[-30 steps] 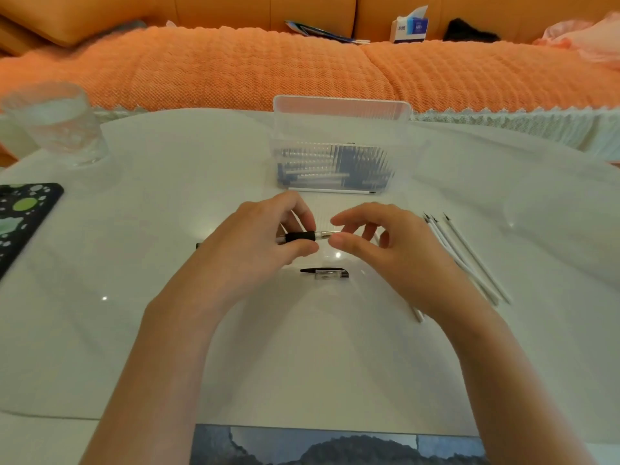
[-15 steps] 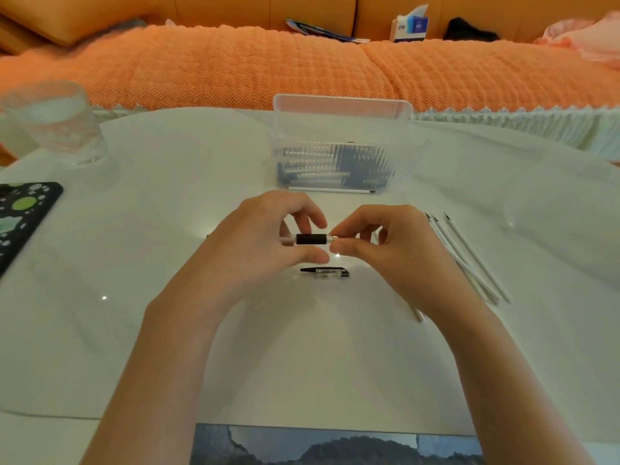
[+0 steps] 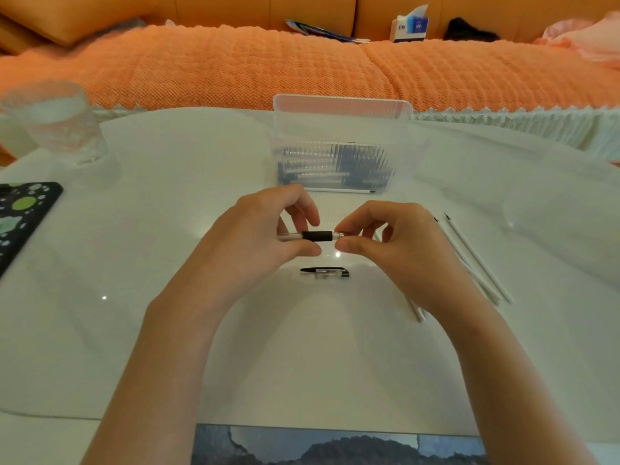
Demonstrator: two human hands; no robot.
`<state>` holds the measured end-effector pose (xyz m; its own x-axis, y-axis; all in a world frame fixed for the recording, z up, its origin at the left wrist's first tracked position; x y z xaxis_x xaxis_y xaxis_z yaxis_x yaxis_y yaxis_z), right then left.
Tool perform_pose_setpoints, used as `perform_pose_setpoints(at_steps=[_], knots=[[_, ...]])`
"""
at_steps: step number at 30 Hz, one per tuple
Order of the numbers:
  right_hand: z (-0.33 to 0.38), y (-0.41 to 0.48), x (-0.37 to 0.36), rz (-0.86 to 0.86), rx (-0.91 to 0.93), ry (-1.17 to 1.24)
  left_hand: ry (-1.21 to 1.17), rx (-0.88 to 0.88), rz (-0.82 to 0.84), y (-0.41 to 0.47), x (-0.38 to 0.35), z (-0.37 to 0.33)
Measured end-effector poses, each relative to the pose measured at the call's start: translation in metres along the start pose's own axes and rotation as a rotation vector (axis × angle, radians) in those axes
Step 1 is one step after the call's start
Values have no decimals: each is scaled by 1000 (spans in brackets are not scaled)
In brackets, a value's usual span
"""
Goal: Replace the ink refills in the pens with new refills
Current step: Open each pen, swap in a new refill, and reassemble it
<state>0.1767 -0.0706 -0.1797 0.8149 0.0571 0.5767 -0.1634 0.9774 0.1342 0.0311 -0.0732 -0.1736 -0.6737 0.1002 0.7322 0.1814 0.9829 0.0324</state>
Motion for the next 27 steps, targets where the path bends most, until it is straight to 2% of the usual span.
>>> perform_pose_setpoints(at_steps=[27], knots=[[-1, 2, 6, -38, 12, -19, -35, 22, 41, 2, -4, 8]])
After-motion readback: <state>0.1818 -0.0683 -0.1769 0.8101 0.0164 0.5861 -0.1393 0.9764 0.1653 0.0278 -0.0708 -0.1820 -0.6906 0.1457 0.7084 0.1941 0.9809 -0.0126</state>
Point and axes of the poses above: each hand's wrist, its own y-axis towards the middle knuckle, its own x-axis out of the back of the hand, z = x × y, the point moved 9 cm from there along y, towards the middle knuckle, and after that the axes turned 3 degrees about y, right-handed, at the moved point
